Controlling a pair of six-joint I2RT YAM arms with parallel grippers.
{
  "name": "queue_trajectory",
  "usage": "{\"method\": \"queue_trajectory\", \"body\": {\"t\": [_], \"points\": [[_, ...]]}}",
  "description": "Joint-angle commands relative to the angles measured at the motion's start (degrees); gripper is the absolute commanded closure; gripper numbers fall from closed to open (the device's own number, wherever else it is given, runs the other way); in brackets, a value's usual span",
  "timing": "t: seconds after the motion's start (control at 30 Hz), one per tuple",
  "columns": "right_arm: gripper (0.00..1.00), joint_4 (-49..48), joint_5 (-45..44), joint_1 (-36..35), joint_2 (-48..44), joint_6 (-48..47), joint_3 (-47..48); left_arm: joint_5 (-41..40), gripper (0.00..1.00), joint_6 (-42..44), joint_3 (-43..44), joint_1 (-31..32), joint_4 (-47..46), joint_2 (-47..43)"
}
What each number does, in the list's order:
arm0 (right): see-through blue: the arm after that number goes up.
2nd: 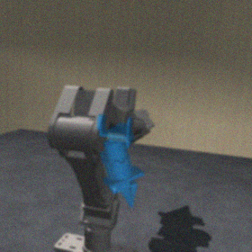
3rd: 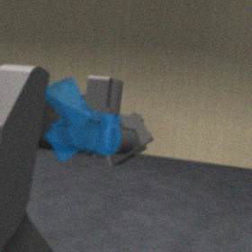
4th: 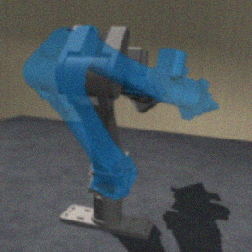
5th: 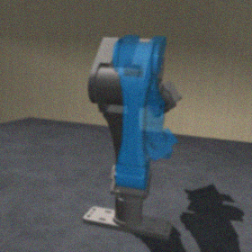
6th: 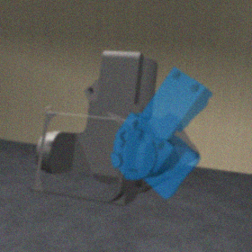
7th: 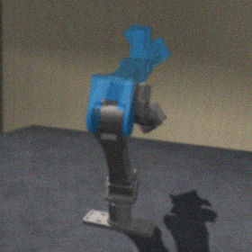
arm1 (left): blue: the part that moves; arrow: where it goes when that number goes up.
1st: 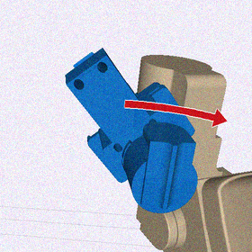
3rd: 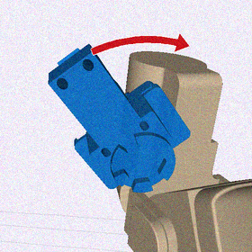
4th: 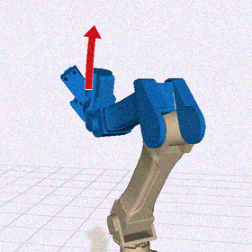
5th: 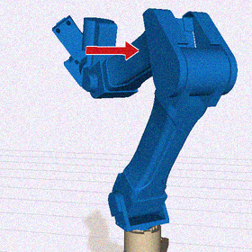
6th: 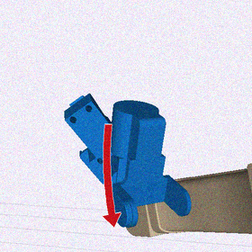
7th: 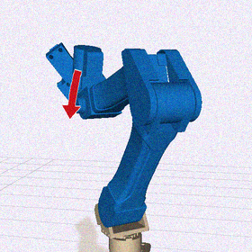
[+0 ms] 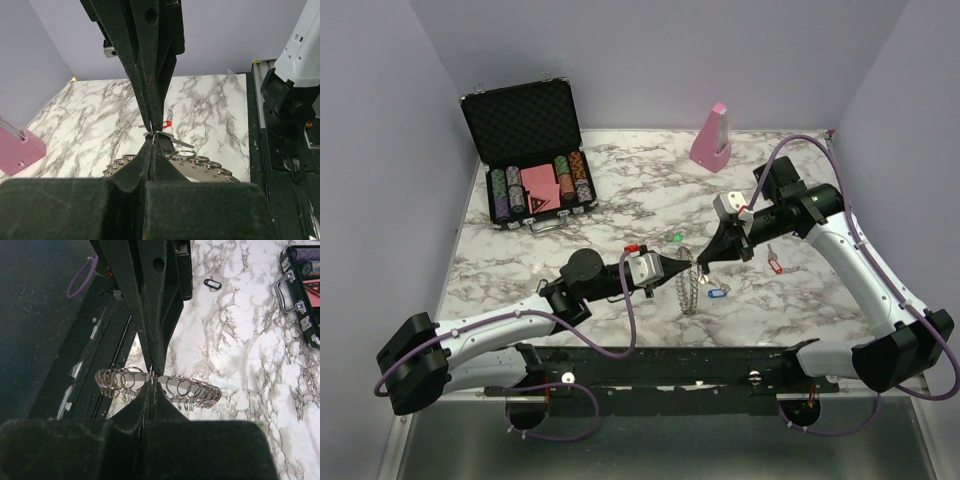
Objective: Put the keys on the keyring
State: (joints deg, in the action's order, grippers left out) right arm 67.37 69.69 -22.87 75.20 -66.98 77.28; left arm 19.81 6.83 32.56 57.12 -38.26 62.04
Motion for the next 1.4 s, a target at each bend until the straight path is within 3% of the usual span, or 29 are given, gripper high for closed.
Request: {"method": "queue_trajectory", "body": {"t": [0.0, 1.37], "points": [[1.0, -0.22, 1.5, -1.65, -0.49, 1.32, -0.55, 1.02, 1.0, 1.78, 3.21, 0.36, 1.17, -0.87], [1.0, -2.33, -1.05, -3.76, 0.12, 5.02, -0.72, 1.46, 1.0, 6.18, 9.19, 0.36, 15.58, -0.61]]}}
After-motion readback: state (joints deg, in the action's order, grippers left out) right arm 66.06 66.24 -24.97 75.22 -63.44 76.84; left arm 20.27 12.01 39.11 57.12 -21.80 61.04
